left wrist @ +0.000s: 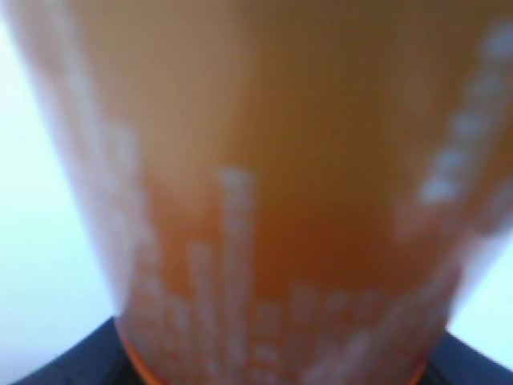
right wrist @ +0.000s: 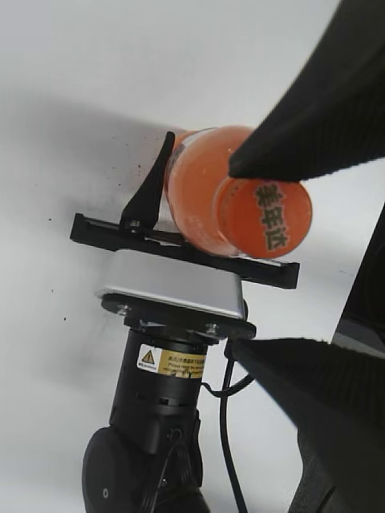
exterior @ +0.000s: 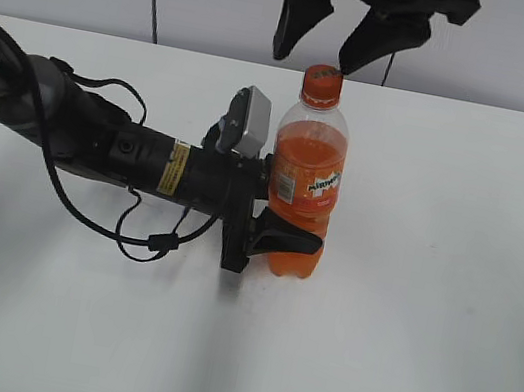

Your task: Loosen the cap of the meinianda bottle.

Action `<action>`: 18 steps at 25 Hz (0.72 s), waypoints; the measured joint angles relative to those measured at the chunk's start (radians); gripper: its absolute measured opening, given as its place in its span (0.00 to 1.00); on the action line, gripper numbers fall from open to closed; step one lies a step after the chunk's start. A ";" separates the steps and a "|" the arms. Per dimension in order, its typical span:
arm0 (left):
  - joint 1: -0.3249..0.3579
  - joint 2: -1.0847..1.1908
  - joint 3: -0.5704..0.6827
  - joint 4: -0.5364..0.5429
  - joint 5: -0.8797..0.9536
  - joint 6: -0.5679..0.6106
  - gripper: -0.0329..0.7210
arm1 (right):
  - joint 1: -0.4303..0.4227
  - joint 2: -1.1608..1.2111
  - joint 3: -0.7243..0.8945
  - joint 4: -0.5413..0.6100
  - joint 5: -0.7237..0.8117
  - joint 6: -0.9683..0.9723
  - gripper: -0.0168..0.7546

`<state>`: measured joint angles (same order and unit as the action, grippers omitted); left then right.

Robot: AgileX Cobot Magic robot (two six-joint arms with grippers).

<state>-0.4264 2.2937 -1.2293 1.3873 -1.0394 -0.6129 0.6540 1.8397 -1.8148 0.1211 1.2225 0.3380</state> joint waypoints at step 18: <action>0.000 0.000 0.000 0.000 0.000 -0.001 0.57 | 0.000 -0.018 0.028 -0.058 0.001 0.081 0.62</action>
<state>-0.4264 2.2937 -1.2293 1.3873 -1.0395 -0.6137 0.6540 1.8218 -1.7868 0.0631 1.2234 0.4193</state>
